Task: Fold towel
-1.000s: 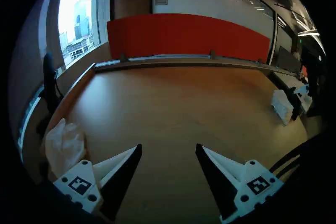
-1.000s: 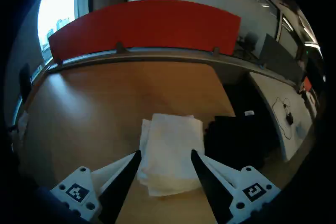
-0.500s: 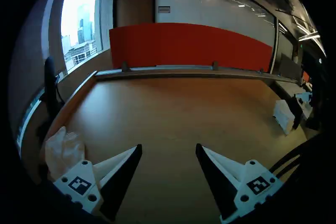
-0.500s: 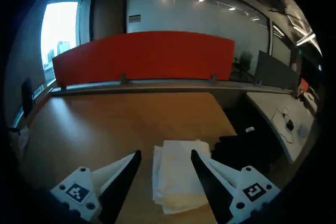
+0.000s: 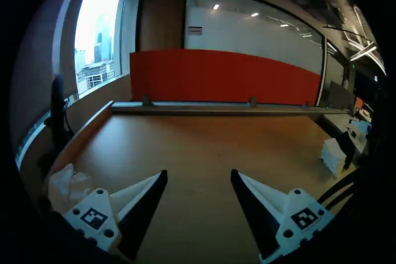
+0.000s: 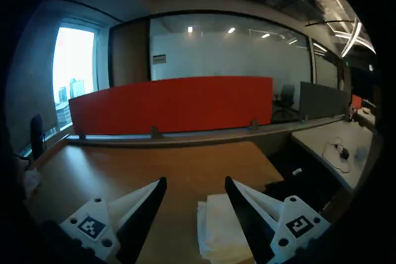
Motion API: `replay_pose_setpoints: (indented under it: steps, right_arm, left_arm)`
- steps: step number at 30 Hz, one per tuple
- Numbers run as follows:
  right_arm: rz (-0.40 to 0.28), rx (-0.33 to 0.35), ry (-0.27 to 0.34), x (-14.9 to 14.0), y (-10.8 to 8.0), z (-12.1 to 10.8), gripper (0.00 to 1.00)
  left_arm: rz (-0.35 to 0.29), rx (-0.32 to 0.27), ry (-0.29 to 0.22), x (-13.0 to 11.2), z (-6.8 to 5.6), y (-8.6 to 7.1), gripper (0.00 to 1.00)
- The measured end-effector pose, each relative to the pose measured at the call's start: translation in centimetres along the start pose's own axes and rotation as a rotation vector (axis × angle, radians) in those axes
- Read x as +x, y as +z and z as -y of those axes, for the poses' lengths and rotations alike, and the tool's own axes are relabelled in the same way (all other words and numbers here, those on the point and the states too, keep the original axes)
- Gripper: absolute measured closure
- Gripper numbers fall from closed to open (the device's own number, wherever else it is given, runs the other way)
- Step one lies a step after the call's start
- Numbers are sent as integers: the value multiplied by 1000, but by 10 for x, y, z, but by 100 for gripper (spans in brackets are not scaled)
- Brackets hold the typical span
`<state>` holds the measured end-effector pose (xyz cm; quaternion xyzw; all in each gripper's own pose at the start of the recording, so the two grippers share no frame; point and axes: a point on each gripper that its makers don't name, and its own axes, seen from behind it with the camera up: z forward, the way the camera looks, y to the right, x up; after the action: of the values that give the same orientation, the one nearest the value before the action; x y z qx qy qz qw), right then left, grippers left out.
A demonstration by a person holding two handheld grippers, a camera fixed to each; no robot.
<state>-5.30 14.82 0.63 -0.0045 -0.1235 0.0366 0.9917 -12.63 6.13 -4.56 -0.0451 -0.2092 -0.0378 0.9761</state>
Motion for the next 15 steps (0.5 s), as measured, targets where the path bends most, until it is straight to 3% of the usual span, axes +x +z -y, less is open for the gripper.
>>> replay_pose_setpoints:
  steps: [9,15]
  right_arm:
    - [-59,-23,-32,9,-1,5,8]
    - [-86,-9,-34,24,-3,22,9]
  left_arm:
    - [-82,18,-3,23,4,9,5]
    - [-132,32,-12,41,11,14,5]
